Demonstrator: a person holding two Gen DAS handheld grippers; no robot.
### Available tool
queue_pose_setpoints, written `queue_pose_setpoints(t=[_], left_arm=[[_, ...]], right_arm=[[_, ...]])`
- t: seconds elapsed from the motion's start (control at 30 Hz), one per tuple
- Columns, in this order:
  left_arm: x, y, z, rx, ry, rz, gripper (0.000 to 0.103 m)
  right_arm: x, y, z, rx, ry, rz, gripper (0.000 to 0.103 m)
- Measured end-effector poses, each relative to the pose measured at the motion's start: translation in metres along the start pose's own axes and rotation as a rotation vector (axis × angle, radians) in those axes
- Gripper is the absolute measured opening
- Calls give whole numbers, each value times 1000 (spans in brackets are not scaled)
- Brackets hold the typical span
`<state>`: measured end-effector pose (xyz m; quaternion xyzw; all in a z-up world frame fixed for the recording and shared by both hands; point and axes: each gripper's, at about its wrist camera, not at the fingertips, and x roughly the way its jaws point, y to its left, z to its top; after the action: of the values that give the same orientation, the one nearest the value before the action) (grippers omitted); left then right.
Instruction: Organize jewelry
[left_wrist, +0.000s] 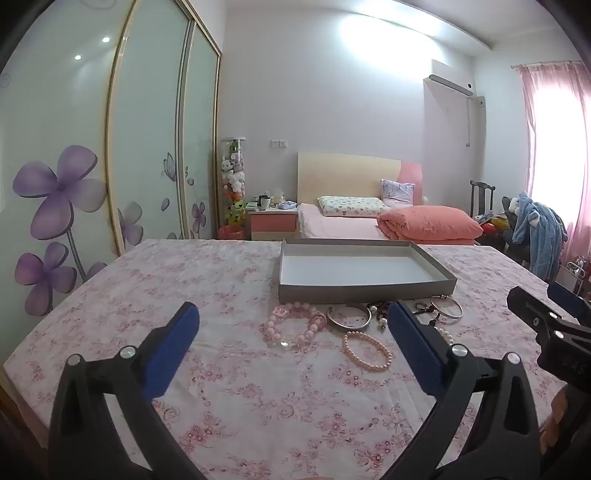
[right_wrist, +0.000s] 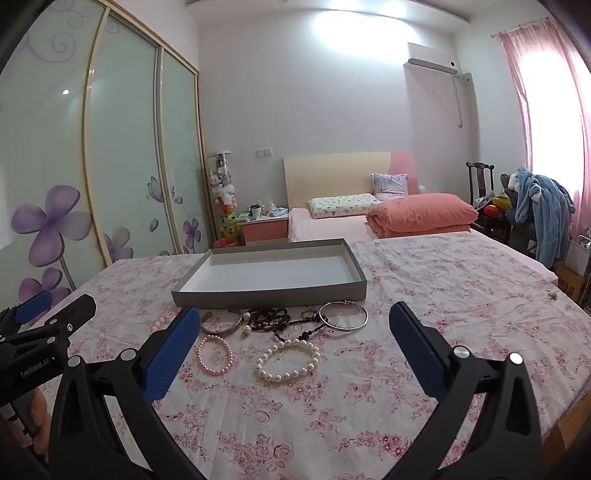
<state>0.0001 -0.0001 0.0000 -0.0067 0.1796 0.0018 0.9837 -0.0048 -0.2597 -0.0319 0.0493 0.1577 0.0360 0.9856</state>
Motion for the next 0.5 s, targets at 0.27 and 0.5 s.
queue_pose_setpoints(t=[0.27,0.5], left_arm=[[0,0,0,-1,-2,3,99],[0,0,0,-5,-1,0,99]], right_arm=[[0,0,0,1,1,-1,101],[1,0,-1,3,4,1,101]])
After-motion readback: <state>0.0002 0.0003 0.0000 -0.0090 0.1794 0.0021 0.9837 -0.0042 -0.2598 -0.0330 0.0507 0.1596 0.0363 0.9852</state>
